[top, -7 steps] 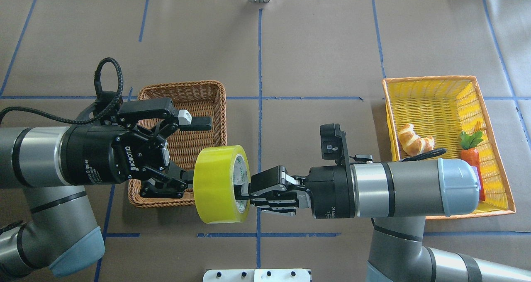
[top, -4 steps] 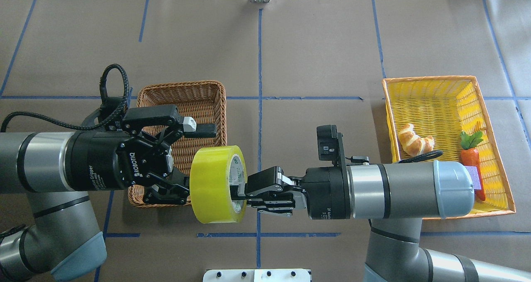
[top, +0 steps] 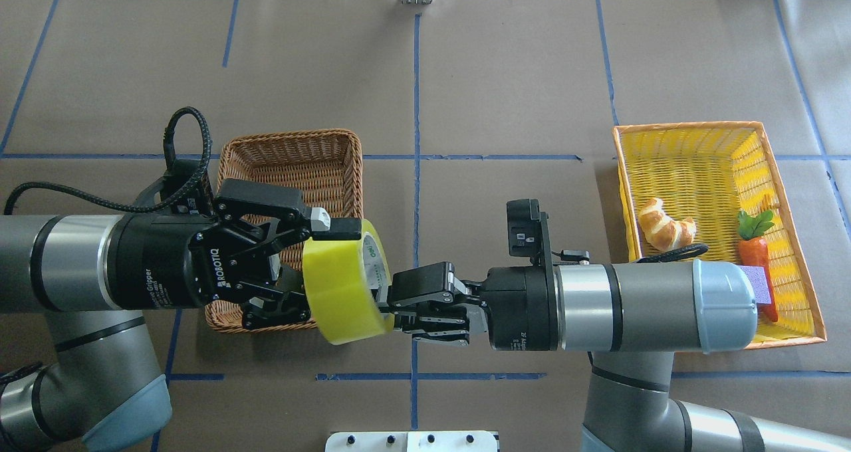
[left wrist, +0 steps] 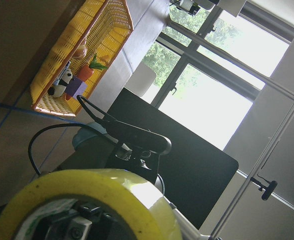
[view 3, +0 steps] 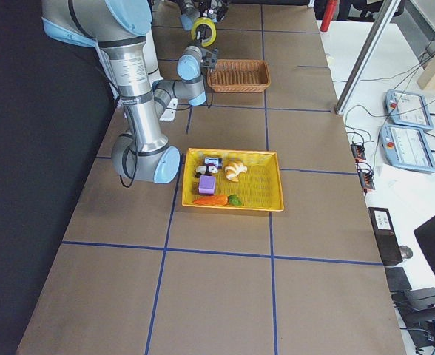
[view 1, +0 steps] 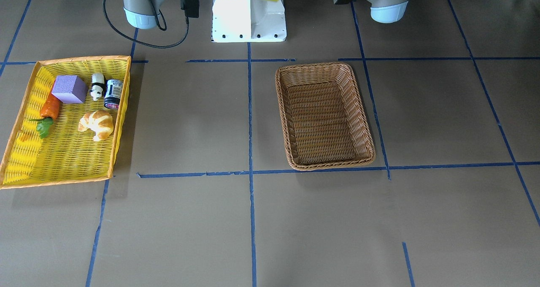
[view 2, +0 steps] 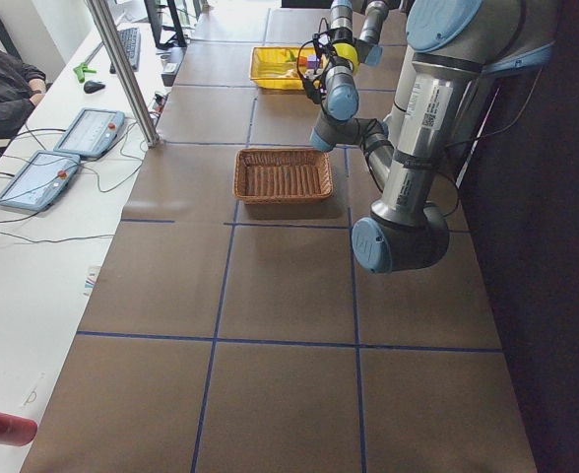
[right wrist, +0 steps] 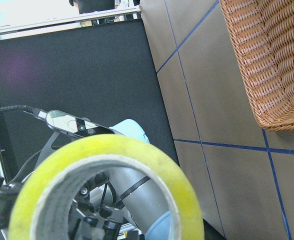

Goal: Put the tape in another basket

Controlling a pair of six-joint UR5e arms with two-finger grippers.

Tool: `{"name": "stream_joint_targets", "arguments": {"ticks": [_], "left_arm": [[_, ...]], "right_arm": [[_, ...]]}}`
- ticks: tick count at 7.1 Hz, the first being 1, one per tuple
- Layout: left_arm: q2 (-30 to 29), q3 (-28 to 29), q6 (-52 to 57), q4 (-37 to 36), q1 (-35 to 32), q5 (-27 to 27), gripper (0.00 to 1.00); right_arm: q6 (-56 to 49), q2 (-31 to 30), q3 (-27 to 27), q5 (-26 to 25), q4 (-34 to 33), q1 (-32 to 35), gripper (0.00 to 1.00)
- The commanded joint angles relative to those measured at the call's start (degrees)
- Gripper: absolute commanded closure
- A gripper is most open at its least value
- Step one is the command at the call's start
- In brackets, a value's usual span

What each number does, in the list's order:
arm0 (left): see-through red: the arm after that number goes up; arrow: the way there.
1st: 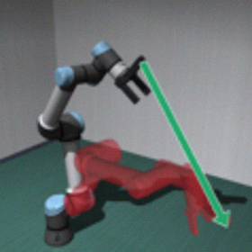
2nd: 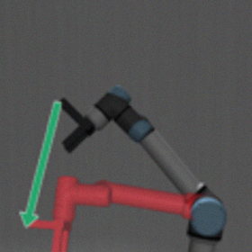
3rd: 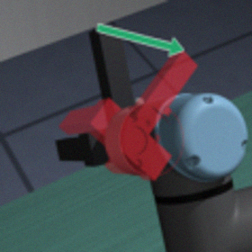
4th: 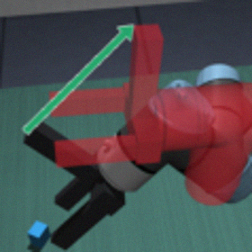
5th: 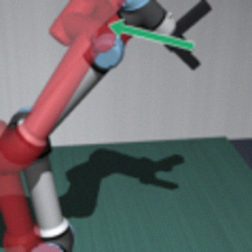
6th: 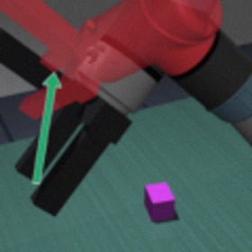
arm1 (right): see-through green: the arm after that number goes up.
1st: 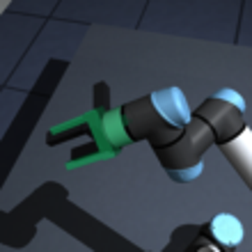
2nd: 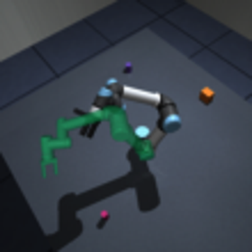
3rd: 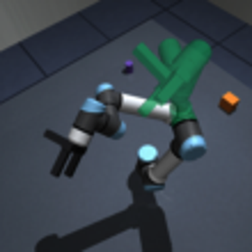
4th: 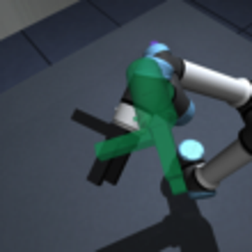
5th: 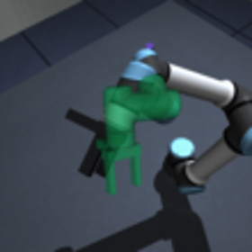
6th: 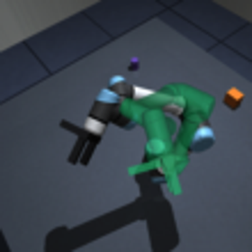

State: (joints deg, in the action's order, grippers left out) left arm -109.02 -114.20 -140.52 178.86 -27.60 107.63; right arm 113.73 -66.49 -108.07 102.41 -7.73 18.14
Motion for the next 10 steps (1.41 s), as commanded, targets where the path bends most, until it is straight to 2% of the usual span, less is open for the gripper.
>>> {"name": "stream_joint_targets", "arguments": {"ticks": [1,4,5,6,8,9,10], "left_arm": [[0.21,-0.41,0.16,-0.09,0.01,0.39,1.0],[0.91,-1.02,0.24,-0.09,-0.17,0.48,1.0],[0.91,-2.16,0.24,-0.7,-1.21,4.57,1.0],[0.82,-2.08,0.42,-3.49,-7.75,10.7,1.0],[1.0,-0.42,1.12,-5.62,-12.72,13.66,1.0],[0.65,-0.15,2.95,-10.33,-13.26,14.88,1.0],[-0.4,-0.23,10.89,-19.86,-13.0,17.07,1.0]], "right_arm": [[0.09,0.13,-0.04,-1.07,0.26,-0.74,0.0],[0.09,0.05,-0.04,-1.07,0.35,-0.74,0.0],[0.0,0.05,-0.13,-0.98,0.35,-0.65,0.0],[0.09,-0.39,-0.3,-0.9,0.35,-0.39,0.0],[-0.44,-1.53,-0.39,-0.46,-0.87,2.58,0.0],[-1.4,-3.1,-0.74,1.55,-5.06,7.39,0.0],[-6.19,-3.29,-1.09,7.74,-13.8,13.96,0.0]]}}
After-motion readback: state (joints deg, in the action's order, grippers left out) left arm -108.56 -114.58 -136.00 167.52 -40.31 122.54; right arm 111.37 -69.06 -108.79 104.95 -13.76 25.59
